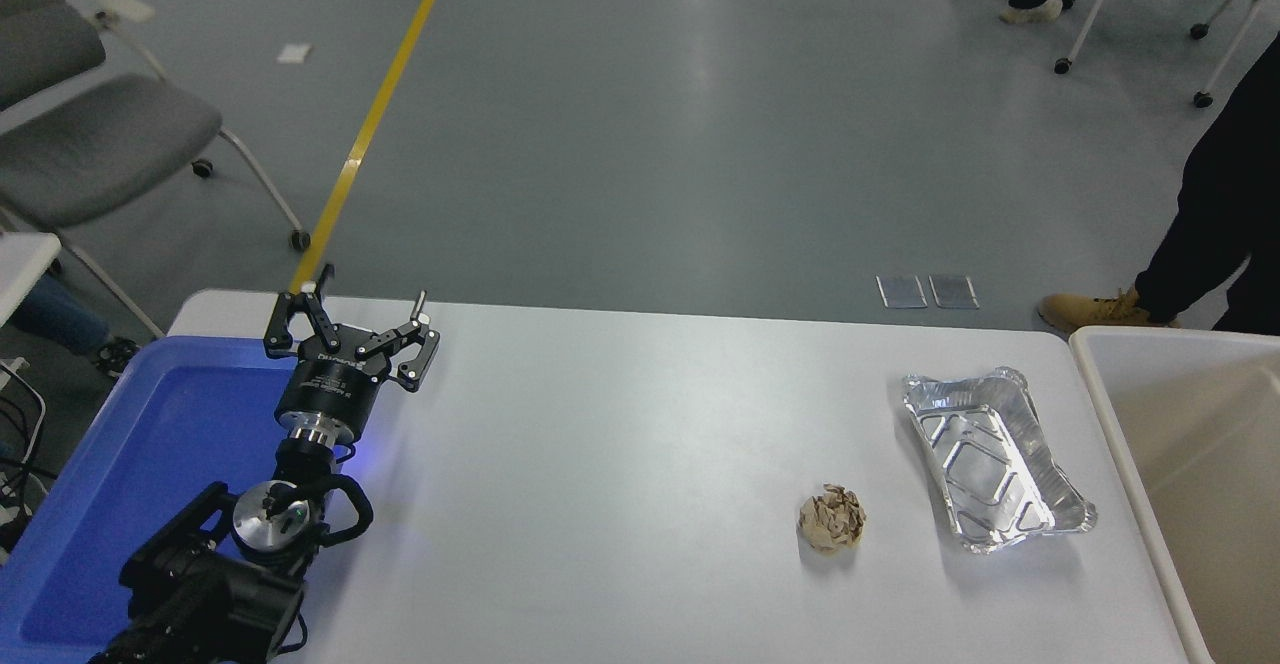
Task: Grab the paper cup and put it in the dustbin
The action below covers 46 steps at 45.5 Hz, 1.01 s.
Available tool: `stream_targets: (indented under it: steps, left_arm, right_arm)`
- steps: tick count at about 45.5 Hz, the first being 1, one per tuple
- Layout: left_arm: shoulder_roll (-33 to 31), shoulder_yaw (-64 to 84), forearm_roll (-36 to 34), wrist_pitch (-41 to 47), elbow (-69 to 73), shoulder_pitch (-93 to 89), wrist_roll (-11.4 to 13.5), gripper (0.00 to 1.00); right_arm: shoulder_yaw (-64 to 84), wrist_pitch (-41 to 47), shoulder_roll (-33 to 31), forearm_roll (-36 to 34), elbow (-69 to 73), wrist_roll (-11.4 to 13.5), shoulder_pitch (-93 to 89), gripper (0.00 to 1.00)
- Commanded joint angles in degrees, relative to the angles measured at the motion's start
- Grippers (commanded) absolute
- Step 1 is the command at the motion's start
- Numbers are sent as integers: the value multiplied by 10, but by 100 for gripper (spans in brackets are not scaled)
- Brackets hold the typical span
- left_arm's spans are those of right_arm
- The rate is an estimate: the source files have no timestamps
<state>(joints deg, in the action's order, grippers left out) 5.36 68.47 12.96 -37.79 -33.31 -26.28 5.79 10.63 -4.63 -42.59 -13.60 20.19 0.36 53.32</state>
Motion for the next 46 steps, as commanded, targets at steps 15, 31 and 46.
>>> stream_targets:
  steps: [15, 31, 46]
  left_arm:
    - [0, 0, 0, 0, 0, 0, 0, 99]
    - [0, 0, 0, 0, 0, 0, -1, 99]
    - [0, 0, 0, 0, 0, 0, 0, 99]
  right_arm:
    - [-228, -18, 228, -19, -220, 2, -219, 0]
    - [-256, -15, 236, -21, -220, -2, -244, 0]
    - [-246, -7, 226, -15, -221, -4, -225, 100]
